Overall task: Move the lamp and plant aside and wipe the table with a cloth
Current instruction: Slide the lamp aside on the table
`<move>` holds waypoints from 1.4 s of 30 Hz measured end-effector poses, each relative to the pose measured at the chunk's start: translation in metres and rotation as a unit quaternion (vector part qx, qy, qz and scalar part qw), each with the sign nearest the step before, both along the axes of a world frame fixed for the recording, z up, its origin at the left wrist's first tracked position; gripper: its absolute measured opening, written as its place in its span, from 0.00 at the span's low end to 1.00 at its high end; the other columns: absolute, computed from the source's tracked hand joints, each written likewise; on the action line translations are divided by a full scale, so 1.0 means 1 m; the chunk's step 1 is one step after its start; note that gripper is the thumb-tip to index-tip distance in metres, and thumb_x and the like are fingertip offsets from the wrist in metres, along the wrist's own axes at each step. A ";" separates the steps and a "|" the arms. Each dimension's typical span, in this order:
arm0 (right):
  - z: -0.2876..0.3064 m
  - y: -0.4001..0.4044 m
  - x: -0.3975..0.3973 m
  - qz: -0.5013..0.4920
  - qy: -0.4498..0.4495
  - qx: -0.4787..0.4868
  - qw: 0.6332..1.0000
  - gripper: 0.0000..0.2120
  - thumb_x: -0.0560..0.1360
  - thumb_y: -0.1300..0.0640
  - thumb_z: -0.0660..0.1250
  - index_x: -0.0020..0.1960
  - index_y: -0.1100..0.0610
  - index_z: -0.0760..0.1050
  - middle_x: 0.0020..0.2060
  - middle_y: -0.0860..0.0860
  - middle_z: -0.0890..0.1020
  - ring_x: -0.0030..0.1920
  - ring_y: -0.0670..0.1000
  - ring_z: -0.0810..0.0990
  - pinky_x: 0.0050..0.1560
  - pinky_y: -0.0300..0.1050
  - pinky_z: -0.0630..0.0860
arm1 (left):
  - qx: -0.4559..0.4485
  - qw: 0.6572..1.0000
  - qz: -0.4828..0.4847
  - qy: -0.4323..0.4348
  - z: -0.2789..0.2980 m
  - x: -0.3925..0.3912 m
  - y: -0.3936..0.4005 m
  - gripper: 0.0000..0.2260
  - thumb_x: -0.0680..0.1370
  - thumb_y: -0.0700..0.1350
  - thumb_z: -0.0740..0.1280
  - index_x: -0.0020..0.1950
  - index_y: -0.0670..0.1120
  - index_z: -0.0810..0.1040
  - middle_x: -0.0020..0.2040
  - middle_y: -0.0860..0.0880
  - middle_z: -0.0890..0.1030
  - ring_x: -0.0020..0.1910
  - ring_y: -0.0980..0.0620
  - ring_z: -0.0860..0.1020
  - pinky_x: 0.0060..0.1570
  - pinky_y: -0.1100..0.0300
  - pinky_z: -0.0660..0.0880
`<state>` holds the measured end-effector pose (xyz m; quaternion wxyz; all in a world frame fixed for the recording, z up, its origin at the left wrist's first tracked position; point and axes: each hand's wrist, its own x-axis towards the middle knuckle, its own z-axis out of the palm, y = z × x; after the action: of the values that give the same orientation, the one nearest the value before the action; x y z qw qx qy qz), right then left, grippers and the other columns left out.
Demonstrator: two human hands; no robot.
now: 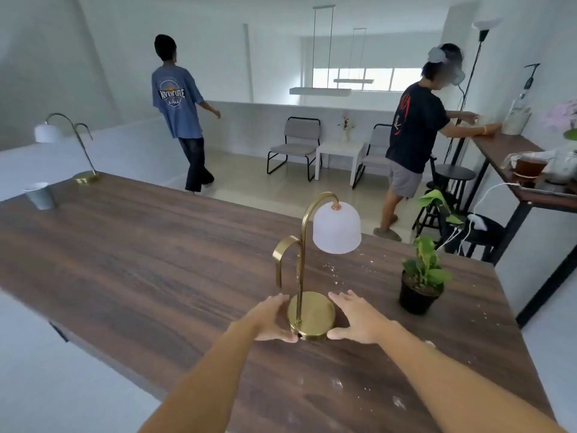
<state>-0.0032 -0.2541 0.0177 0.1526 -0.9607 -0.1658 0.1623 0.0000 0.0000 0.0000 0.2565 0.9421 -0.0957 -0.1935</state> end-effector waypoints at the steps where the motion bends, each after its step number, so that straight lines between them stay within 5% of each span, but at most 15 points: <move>1: -0.007 0.006 -0.004 0.003 0.003 0.013 1.000 0.47 0.72 0.41 0.71 0.80 0.54 0.48 0.78 0.58 0.59 0.79 0.60 0.50 0.76 0.58 0.52 | -0.011 1.000 -0.004 -0.024 -0.005 -0.007 -0.007 0.48 0.64 0.60 0.74 0.77 0.54 0.51 0.78 0.51 0.57 0.77 0.49 0.51 0.75 0.44 0.49; 6: -0.032 0.023 -0.006 -0.051 -0.006 0.091 0.995 0.45 0.71 0.46 0.73 0.79 0.51 0.51 0.73 0.53 0.65 0.72 0.54 0.64 0.71 0.46 0.62 | -0.022 0.991 0.003 -0.132 -0.033 -0.014 -0.015 0.42 0.69 0.67 0.66 0.76 0.59 0.49 0.78 0.55 0.56 0.78 0.55 0.46 0.75 0.44 0.40; 11: -0.035 0.042 0.020 -0.064 0.004 0.104 0.992 0.44 0.72 0.48 0.74 0.79 0.51 0.52 0.73 0.55 0.64 0.73 0.55 0.61 0.72 0.45 0.60 | 0.004 0.981 -0.022 -0.190 -0.043 0.010 0.004 0.41 0.70 0.71 0.59 0.77 0.57 0.49 0.78 0.56 0.55 0.77 0.58 0.47 0.75 0.50 0.41; 19: -0.037 0.098 0.104 -0.094 -0.021 0.099 0.990 0.39 0.73 0.49 0.73 0.78 0.51 0.58 0.71 0.55 0.68 0.66 0.57 0.64 0.69 0.49 0.63 | 0.010 0.973 -0.040 -0.226 -0.052 0.103 0.058 0.40 0.72 0.71 0.56 0.77 0.54 0.50 0.78 0.53 0.57 0.77 0.56 0.50 0.74 0.56 0.41; 36: -0.050 0.181 0.315 -0.212 -0.027 0.209 0.954 0.32 0.76 0.64 0.70 0.76 0.57 0.62 0.76 0.55 0.65 0.74 0.56 0.66 0.74 0.52 0.64 | 0.021 0.966 0.052 -0.251 -0.064 0.316 0.104 0.37 0.74 0.69 0.54 0.77 0.52 0.52 0.77 0.50 0.61 0.77 0.51 0.55 0.75 0.46 0.47; 42: -0.046 0.182 0.343 -0.215 0.012 0.180 0.960 0.28 0.80 0.57 0.64 0.77 0.51 0.60 0.78 0.54 0.59 0.77 0.57 0.59 0.77 0.49 0.55 | 0.049 0.967 0.082 -0.236 -0.065 0.334 0.098 0.38 0.74 0.70 0.52 0.78 0.50 0.51 0.78 0.49 0.58 0.77 0.50 0.53 0.75 0.46 0.47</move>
<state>0.3394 -0.0725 -0.0288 0.3565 -0.9282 0.0204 0.1044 0.3344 0.0977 -0.0652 0.1955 0.9771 -0.0664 0.0518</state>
